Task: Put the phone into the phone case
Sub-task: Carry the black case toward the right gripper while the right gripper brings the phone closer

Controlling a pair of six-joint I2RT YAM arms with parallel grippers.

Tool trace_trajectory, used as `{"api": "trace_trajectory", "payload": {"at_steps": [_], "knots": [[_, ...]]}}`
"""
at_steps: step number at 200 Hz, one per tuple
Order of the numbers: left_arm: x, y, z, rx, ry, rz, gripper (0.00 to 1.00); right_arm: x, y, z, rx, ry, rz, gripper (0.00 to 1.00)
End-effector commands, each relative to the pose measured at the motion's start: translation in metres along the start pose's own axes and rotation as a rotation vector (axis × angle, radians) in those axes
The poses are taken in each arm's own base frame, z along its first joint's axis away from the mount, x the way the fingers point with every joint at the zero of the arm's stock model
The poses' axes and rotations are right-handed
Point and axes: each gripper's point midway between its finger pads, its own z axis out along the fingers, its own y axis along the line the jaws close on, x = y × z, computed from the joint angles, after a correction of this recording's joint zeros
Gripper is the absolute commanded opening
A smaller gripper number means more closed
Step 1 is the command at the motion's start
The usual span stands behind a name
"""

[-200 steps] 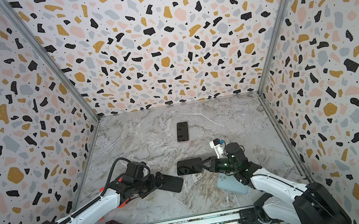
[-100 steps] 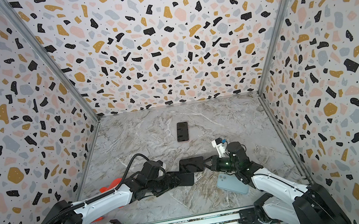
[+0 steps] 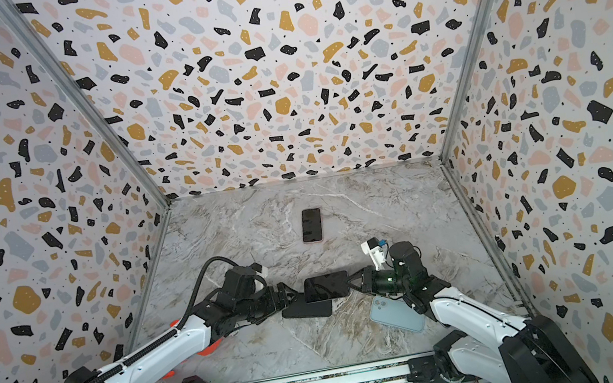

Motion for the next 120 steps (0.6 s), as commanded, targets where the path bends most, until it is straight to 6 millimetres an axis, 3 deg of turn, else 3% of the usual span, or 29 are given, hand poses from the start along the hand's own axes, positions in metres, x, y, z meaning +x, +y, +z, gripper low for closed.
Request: {"api": "trace_trajectory", "payload": {"at_steps": [1, 33, 120], "knots": [[0.006, 0.012, 0.008, -0.018, 0.039, 0.023, 0.95, -0.002, 0.013, 0.001, -0.054, 0.018, -0.02, 0.0], [0.008, 0.011, 0.019, 0.009, 0.069, 0.02, 0.94, -0.001, 0.015, 0.004, -0.071, 0.031, -0.004, 0.0], [0.021, 0.0, 0.023, 0.11, 0.074, -0.023, 0.92, 0.008, 0.014, 0.02, -0.087, 0.12, 0.05, 0.0]]}}
